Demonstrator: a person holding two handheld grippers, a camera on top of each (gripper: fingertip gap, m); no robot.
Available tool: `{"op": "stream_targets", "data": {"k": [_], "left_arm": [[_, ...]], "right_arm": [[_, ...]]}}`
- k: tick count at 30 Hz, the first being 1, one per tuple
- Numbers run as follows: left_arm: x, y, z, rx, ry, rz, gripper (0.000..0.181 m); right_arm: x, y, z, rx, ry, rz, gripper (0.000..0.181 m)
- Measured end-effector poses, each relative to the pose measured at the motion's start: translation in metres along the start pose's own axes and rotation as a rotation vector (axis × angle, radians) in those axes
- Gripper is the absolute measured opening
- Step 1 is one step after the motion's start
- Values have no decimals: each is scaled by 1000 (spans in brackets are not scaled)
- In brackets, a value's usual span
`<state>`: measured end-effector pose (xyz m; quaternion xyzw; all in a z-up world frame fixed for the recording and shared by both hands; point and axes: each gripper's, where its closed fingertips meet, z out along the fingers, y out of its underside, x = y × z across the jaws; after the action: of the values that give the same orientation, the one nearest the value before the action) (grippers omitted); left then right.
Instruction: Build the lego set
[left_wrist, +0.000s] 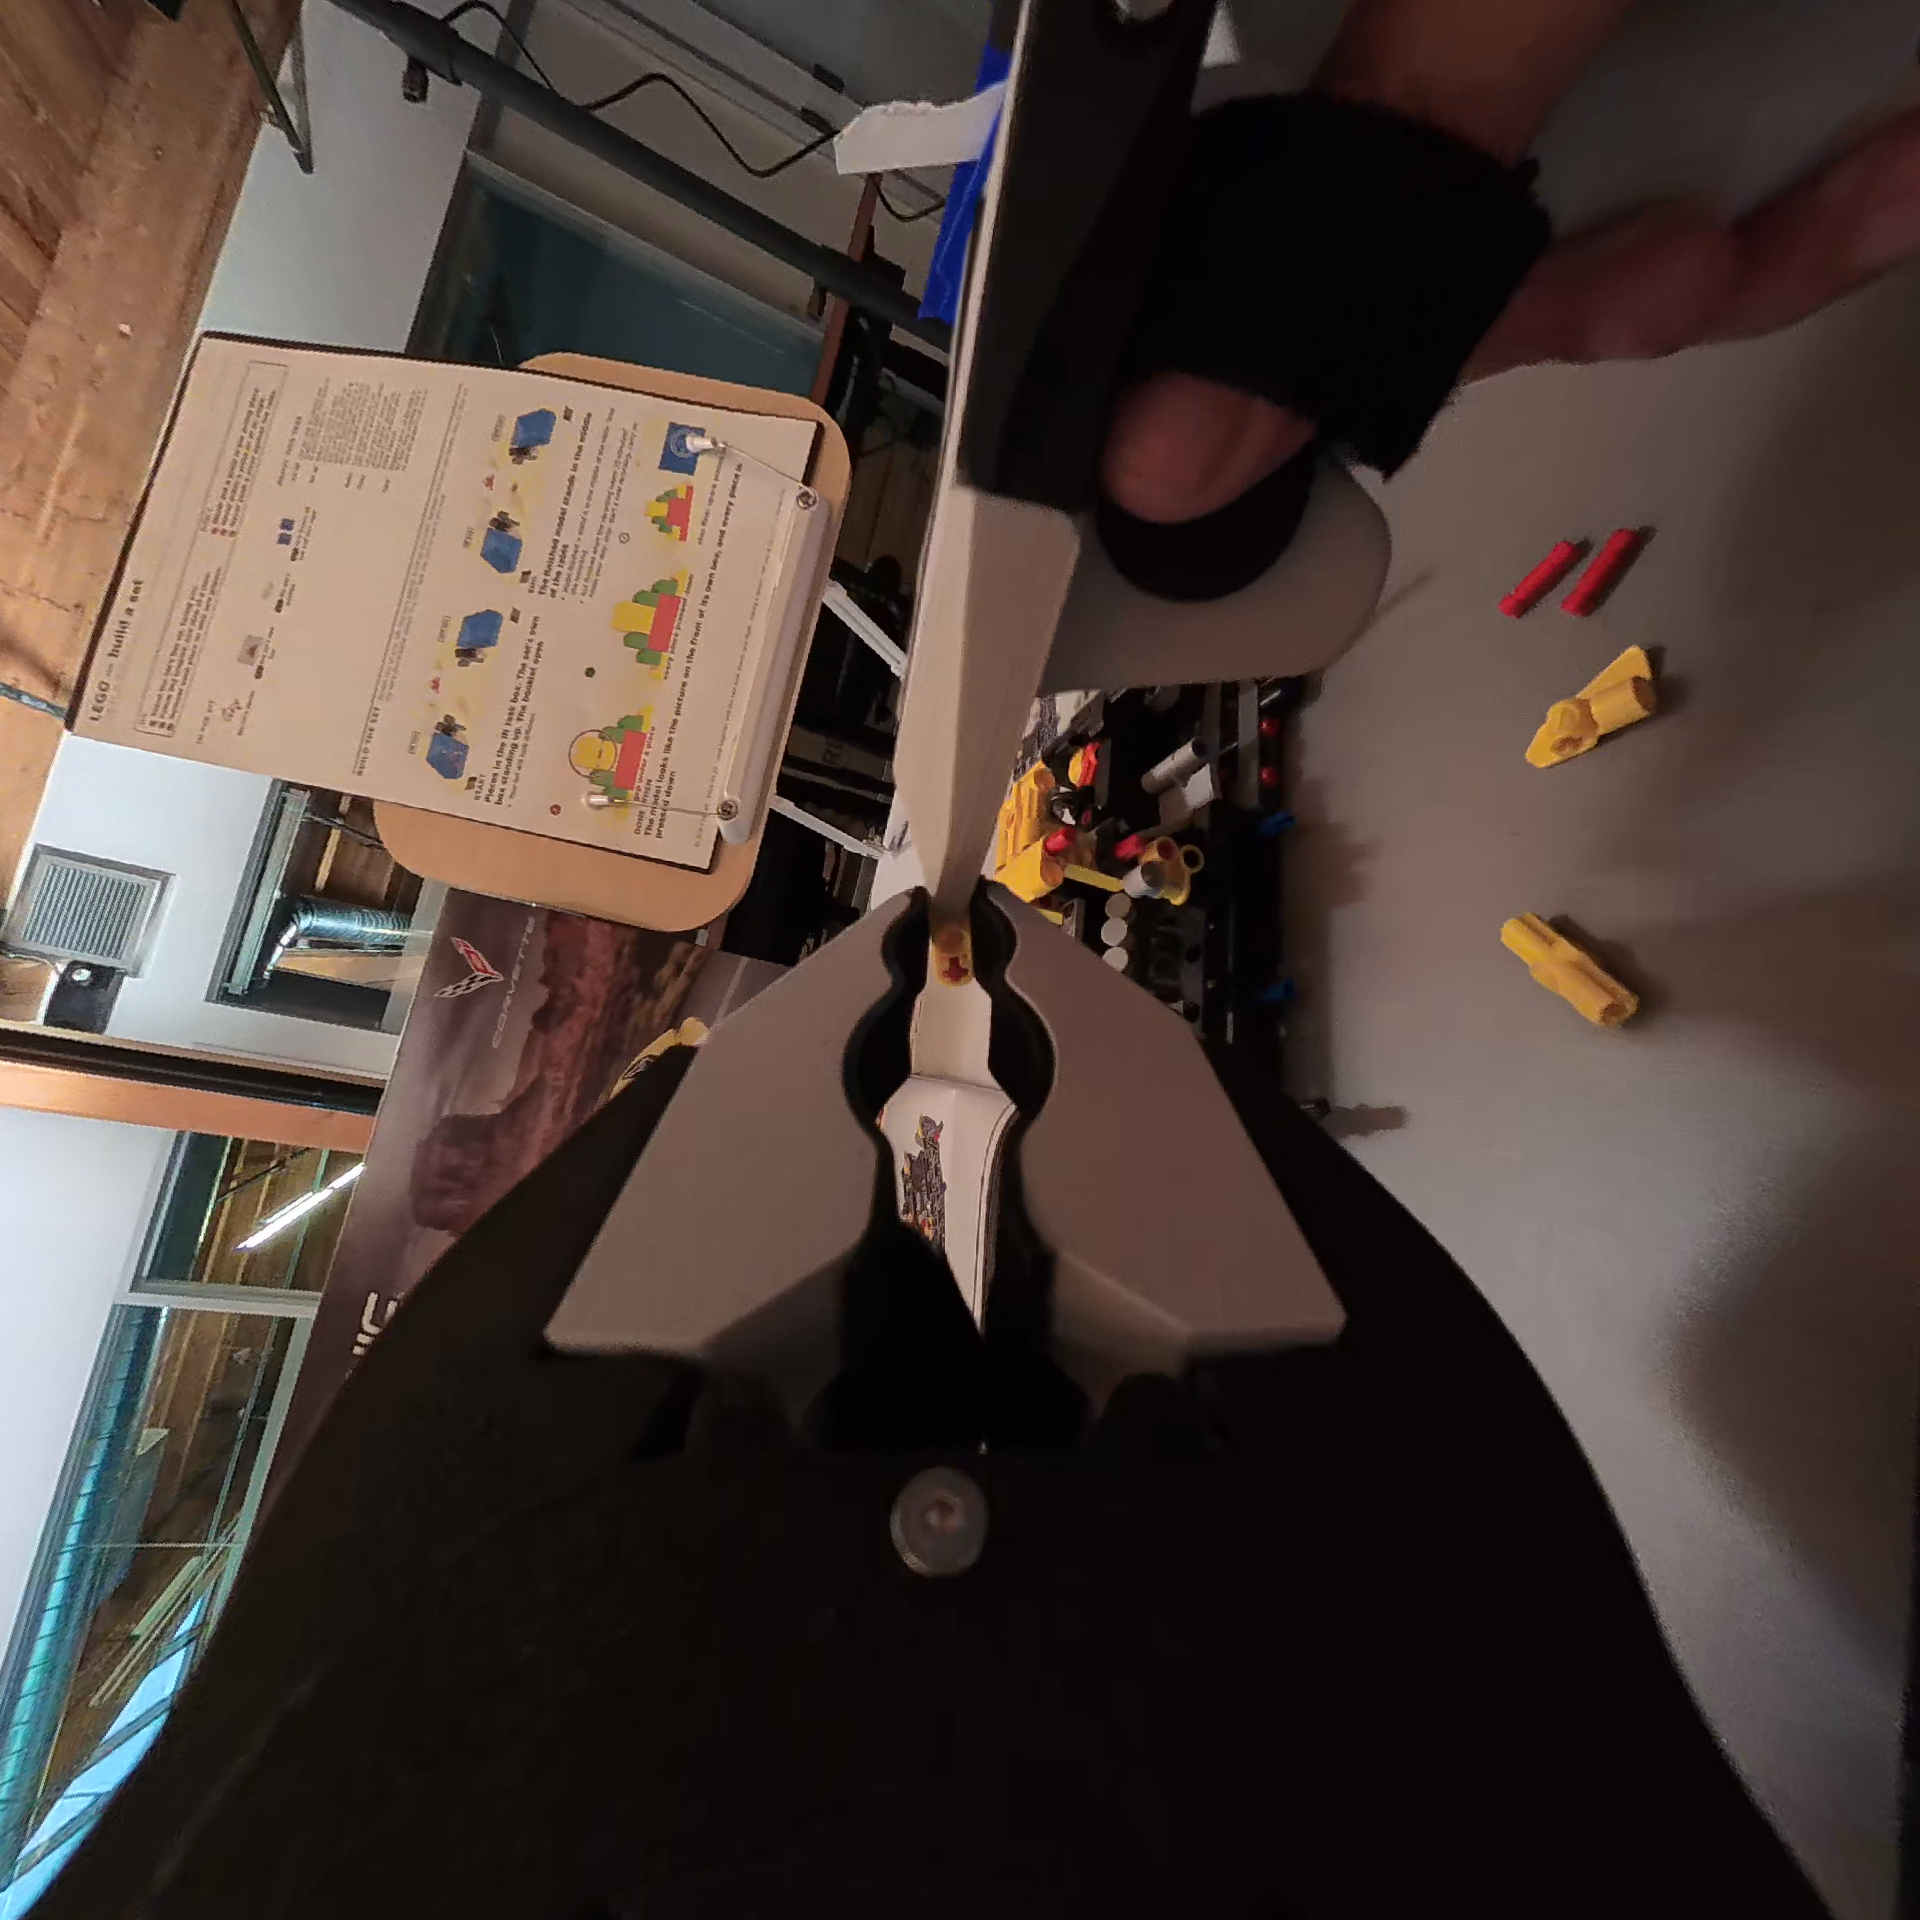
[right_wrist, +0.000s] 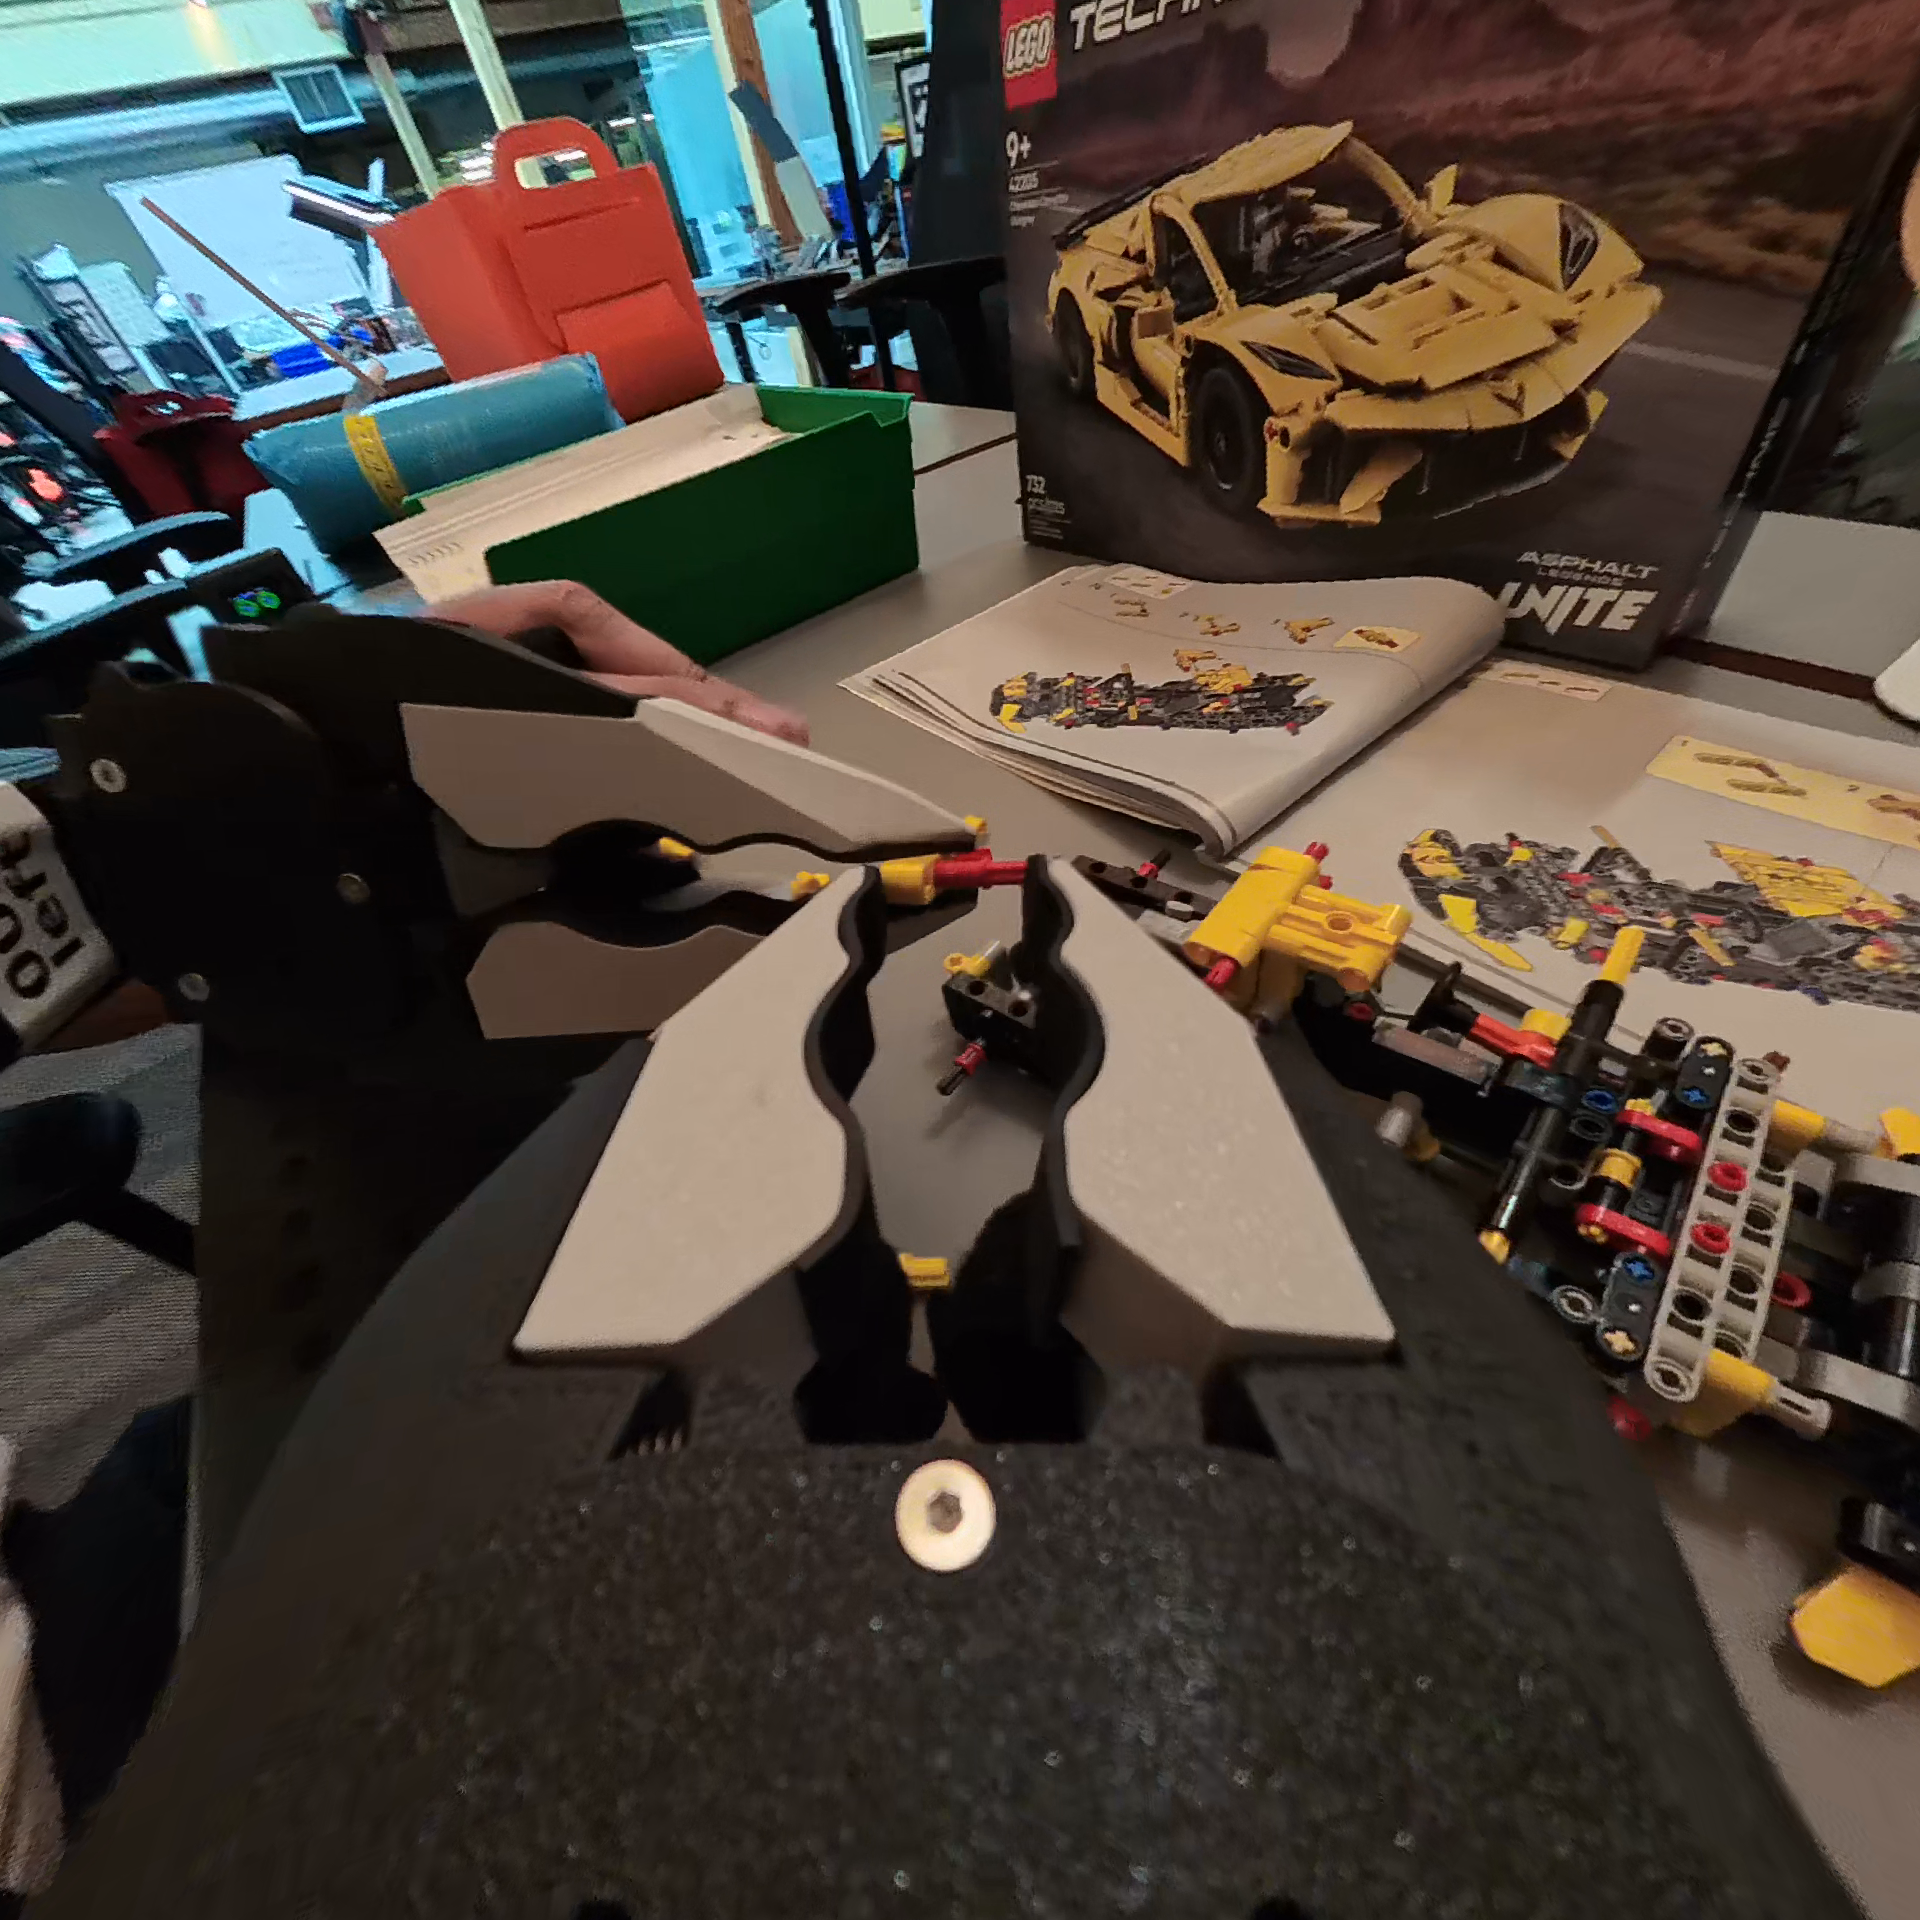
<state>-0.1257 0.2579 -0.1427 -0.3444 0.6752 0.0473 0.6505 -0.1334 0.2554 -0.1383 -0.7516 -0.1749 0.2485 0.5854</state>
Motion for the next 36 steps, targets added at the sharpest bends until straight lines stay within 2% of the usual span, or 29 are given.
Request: {"op": "stream_targets", "data": {"k": [9, 14, 17, 19, 22, 25, 30, 36], "left_arm": [[2, -1, 0, -4, -17, 44, 6], [-2, -7, -2, 26, -33, 35, 6], [-4, -11, -5, 102, 8, -55, 7], [-3, -12, -7, 136, 56, -144, 8], [-3, -15, -8, 174, 46, -126, 7], [-1, -11, -6, 153, 66, -121, 7], [2, -6, -3, 81, 44, -23, 7], [2, -9, -4, 79, 14, 34, 6]], "right_arm": [[-2, 5, -1, -27, -73, 94, 26], [-6, -2, -4, 13, -120, 129, 26], [-7, -4, -7, 23, -141, 85, 25], [-10, -3, -8, 18, -244, 228, 26], [-13, -7, -12, 29, -355, 356, 26], [-11, -4, -10, 19, -308, 300, 26], [-4, 2, -4, -4, -119, 56, 33], [-6, 3, -3, -9, -138, 87, 25]]}}
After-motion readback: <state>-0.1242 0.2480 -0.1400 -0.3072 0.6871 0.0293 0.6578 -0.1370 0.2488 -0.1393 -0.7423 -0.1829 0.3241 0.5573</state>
